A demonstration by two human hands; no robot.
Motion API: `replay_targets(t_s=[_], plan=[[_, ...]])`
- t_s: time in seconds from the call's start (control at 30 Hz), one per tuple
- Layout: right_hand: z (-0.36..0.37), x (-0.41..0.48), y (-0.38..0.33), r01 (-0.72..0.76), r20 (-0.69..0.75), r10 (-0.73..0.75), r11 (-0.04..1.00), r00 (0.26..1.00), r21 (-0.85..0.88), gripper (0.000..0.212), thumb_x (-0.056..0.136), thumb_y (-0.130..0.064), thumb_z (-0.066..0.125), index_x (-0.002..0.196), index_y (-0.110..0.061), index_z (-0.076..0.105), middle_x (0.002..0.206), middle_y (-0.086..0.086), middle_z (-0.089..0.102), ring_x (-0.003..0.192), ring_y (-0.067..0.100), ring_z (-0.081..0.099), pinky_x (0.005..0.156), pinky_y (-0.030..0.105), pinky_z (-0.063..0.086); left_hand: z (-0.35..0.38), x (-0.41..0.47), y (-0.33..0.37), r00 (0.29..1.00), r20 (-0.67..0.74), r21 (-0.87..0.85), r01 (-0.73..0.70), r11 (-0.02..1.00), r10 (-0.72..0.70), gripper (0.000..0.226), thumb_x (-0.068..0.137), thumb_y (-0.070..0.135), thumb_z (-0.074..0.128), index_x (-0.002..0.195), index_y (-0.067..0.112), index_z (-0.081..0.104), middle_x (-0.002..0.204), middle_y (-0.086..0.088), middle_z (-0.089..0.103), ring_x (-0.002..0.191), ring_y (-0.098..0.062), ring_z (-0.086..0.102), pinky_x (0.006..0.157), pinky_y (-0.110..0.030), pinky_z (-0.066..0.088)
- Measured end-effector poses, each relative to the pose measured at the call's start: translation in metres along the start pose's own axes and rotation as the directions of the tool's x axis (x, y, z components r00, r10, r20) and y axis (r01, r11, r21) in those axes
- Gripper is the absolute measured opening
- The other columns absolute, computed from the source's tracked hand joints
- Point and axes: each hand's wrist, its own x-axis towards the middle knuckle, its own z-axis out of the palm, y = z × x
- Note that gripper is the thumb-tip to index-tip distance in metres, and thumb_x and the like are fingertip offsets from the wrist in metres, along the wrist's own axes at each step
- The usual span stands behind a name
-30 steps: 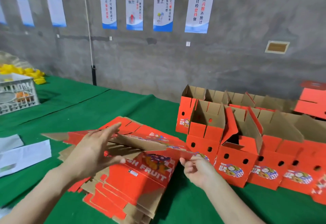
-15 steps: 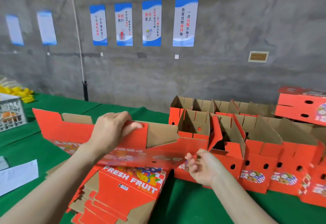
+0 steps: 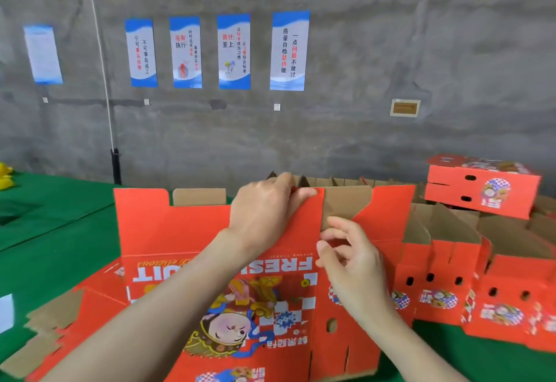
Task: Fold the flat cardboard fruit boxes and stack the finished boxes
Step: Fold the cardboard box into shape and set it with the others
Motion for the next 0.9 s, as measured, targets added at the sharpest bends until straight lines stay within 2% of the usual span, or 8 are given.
replay_targets(t_s=[0.13,0.23,0.33,0.43,0.6,0.67,0.77,0.9], plan=[[-0.040,0.006,0.006,-0.021,0.072,0.040,0.966,0.997,-0.257,0.024,0.082,-0.021,0.072,0.097,-0.029,0.055,0.082,-0.010,0.065,0.061,0.011,0.060,0.073,0.043,0.054,0.025,0.002,0.034,0.999,0.044,-0.074,0.012,0.997,-0.009,0.046,0.090,0.054,0.049,0.079,0.010,0.059,0.075,-0.012,0.069,0.074,-0.036,0.065,0.057,-0.034,0.036],[-0.072,0.006,0.014,-0.047,0.094,0.088,0.927,0.992,-0.371,0.023,0.080,-0.030,0.073,0.088,-0.030,0.052,0.078,-0.010,0.065,0.062,0.012,0.063,0.073,0.032,0.051,0.041,0.005,0.063,0.998,0.066,-0.148,0.018,0.989,-0.008,0.050,0.090,0.058,0.045,0.079,0.010,0.056,0.077,-0.010,0.068,0.078,-0.036,0.064,0.058,-0.034,0.035],[-0.099,0.001,0.022,-0.093,0.072,0.126,0.930,0.989,-0.356,0.027,0.082,-0.027,0.073,0.087,-0.034,0.047,0.083,-0.009,0.063,0.055,0.009,0.065,0.061,0.019,0.048,0.055,0.010,0.090,0.994,0.098,-0.226,0.072,0.971,-0.050,0.053,0.088,0.060,0.046,0.082,0.009,0.058,0.077,-0.012,0.067,0.080,-0.036,0.063,0.061,-0.039,0.044],[-0.120,-0.004,0.030,-0.130,0.010,0.142,0.933,0.990,-0.335,0.030,0.080,-0.023,0.075,0.097,-0.022,0.050,0.078,-0.001,0.062,0.058,0.020,0.064,0.068,0.038,0.051,0.069,0.011,0.113,0.986,0.141,-0.322,0.126,0.938,-0.084,0.048,0.087,0.057,0.051,0.077,0.010,0.054,0.074,-0.012,0.066,0.078,-0.036,0.061,0.063,-0.039,0.044],[-0.149,-0.003,0.042,-0.140,0.034,0.181,0.852,0.983,-0.504,0.035,0.074,-0.036,0.078,0.086,-0.011,0.056,0.076,0.001,0.064,0.072,0.024,0.062,0.067,0.039,0.048,0.084,0.011,0.149,0.970,0.231,-0.389,0.168,0.906,-0.080,0.050,0.087,0.054,0.054,0.079,0.005,0.053,0.070,-0.014,0.061,0.075,-0.039,0.057,0.066,-0.046,0.043],[-0.160,-0.004,0.050,-0.155,0.061,0.220,0.834,0.974,-0.529,0.034,0.080,-0.037,0.073,0.091,-0.012,0.053,0.080,0.003,0.066,0.075,0.027,0.066,0.068,0.037,0.048,0.084,0.012,0.159,0.960,0.279,-0.377,0.080,0.923,0.030,0.053,0.087,0.056,0.052,0.091,0.004,0.056,0.080,-0.014,0.064,0.082,-0.036,0.059,0.072,-0.044,0.044],[-0.176,-0.008,0.067,-0.166,0.074,0.255,0.799,0.964,-0.578,0.035,0.089,-0.039,0.063,0.104,-0.011,0.047,0.090,0.010,0.068,0.085,0.031,0.068,0.077,0.037,0.049,0.074,0.019,0.158,0.945,0.285,-0.257,-0.086,0.963,0.160,0.058,0.087,0.058,0.050,0.117,0.009,0.052,0.110,-0.008,0.062,0.106,-0.029,0.055,0.097,-0.039,0.036],[-0.205,-0.010,0.083,-0.216,0.010,0.278,0.770,0.961,-0.600,0.034,0.092,-0.042,0.057,0.105,-0.012,0.049,0.090,0.009,0.069,0.088,0.029,0.067,0.075,0.035,0.047,0.062,0.025,0.123,0.974,0.215,-0.231,-0.015,0.973,0.066,0.051,0.090,0.046,0.056,0.129,0.013,0.050,0.126,-0.006,0.057,0.121,-0.025,0.049,0.110,-0.045,0.025]])
